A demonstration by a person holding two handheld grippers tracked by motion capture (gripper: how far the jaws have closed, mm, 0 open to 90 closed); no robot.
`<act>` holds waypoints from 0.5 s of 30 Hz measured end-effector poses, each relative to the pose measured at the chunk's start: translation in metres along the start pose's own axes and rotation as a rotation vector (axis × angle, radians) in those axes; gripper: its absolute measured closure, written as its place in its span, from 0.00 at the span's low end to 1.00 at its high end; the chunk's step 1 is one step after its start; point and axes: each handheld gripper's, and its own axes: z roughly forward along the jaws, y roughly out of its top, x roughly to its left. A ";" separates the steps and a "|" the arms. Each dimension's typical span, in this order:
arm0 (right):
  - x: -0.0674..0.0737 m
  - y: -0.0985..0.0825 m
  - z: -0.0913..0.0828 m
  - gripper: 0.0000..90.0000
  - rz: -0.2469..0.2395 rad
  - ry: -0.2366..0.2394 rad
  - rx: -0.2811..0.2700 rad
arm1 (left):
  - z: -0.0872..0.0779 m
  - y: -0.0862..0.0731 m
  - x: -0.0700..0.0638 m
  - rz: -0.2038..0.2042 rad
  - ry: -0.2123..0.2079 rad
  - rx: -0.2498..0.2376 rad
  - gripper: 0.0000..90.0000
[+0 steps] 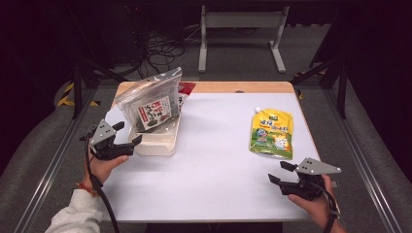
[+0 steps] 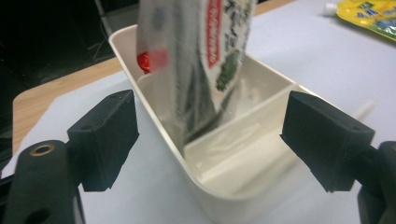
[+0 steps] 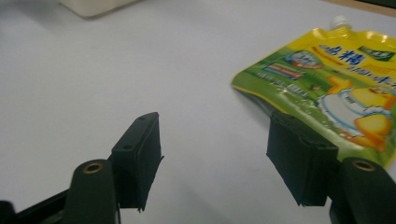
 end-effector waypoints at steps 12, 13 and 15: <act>-0.047 0.005 0.001 0.39 0.099 -0.097 -0.025 | -0.029 -0.014 -0.037 0.073 -0.032 -0.015 0.16; -0.050 0.005 0.002 0.39 0.107 -0.104 -0.025 | -0.031 -0.015 -0.042 0.085 -0.042 -0.011 0.17; -0.058 0.005 0.003 0.39 0.122 -0.129 -0.026 | -0.034 -0.018 -0.049 0.090 -0.080 -0.009 0.18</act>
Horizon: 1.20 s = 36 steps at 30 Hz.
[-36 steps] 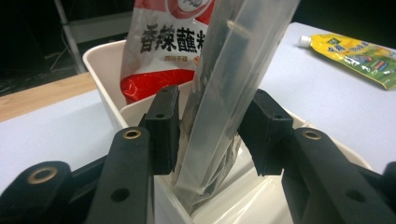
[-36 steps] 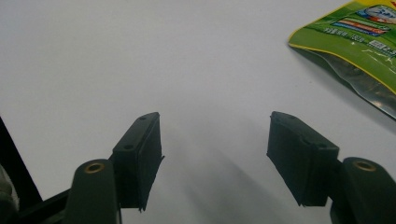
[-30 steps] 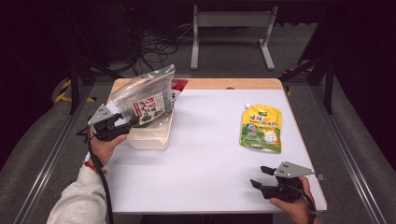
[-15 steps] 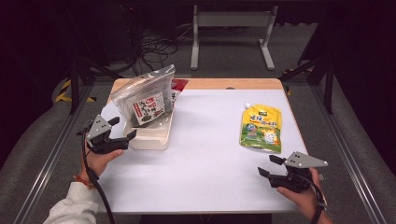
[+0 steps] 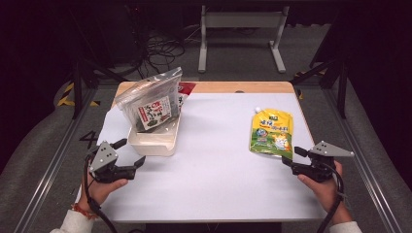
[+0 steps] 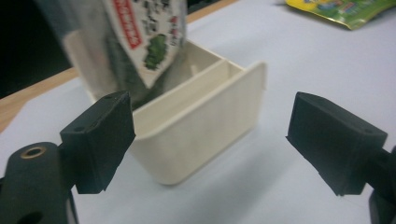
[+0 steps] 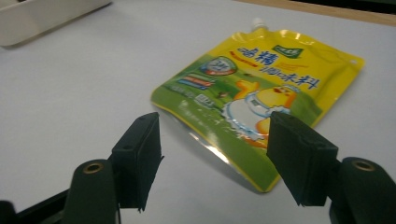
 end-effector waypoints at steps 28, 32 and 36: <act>-0.051 0.006 0.078 0.19 0.258 0.007 0.165 | 0.034 -0.016 -0.064 0.161 -0.214 0.185 0.18; -0.051 0.007 0.078 0.33 0.270 0.030 0.167 | 0.037 -0.015 -0.067 0.172 -0.235 0.188 0.18; -0.051 0.007 0.079 0.54 0.285 0.081 0.167 | 0.039 -0.013 -0.066 0.145 -0.266 0.179 0.18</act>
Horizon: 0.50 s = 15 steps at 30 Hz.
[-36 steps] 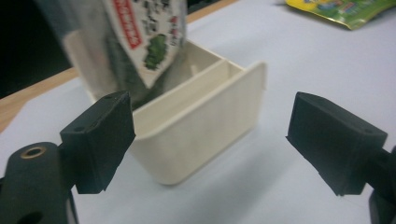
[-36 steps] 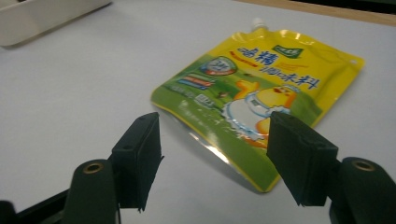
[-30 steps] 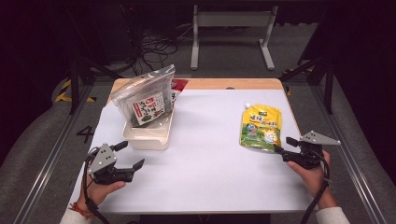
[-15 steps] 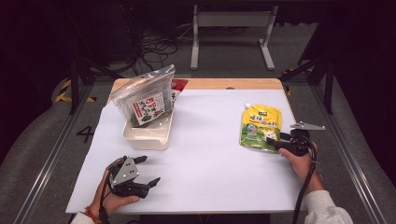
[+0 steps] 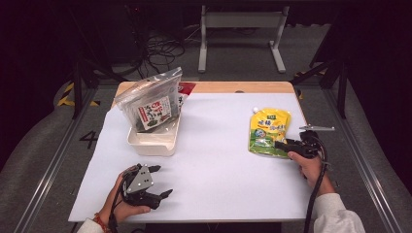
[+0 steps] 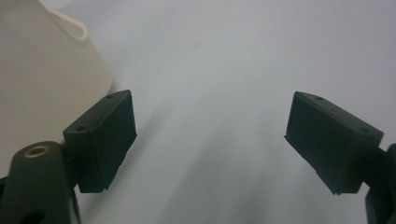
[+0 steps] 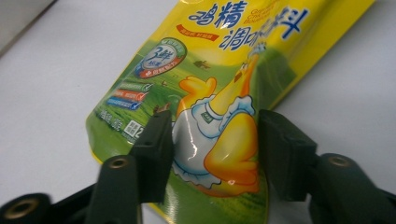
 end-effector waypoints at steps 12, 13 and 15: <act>0.018 -0.010 -0.003 0.74 -0.056 0.110 -0.006 | 0.019 0.018 -0.006 -0.058 -0.153 -0.043 0.18; 0.021 -0.011 -0.003 0.74 -0.063 0.116 -0.003 | 0.025 0.022 -0.008 -0.065 -0.175 -0.045 0.18; 0.028 -0.014 -0.005 0.76 -0.076 0.142 -0.001 | 0.033 0.030 -0.013 -0.046 -0.193 -0.038 0.18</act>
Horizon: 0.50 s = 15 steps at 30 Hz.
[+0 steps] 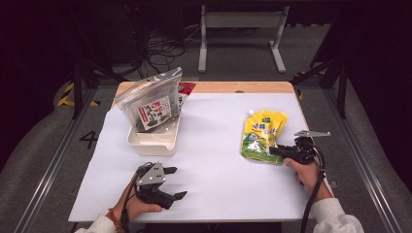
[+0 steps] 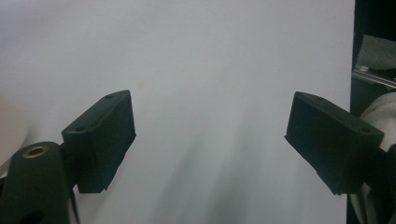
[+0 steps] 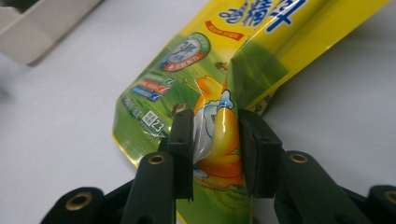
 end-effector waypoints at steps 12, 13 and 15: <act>0.014 -0.006 -0.007 0.92 -0.072 0.012 -0.033 | 0.018 0.007 0.000 0.004 -0.034 0.034 0.18; 0.014 -0.006 -0.008 0.92 -0.075 0.012 -0.045 | 0.019 0.008 0.001 0.003 -0.033 0.034 0.18; 0.017 -0.005 -0.009 0.92 -0.091 0.027 -0.058 | 0.022 0.010 0.002 -0.010 -0.039 0.030 0.18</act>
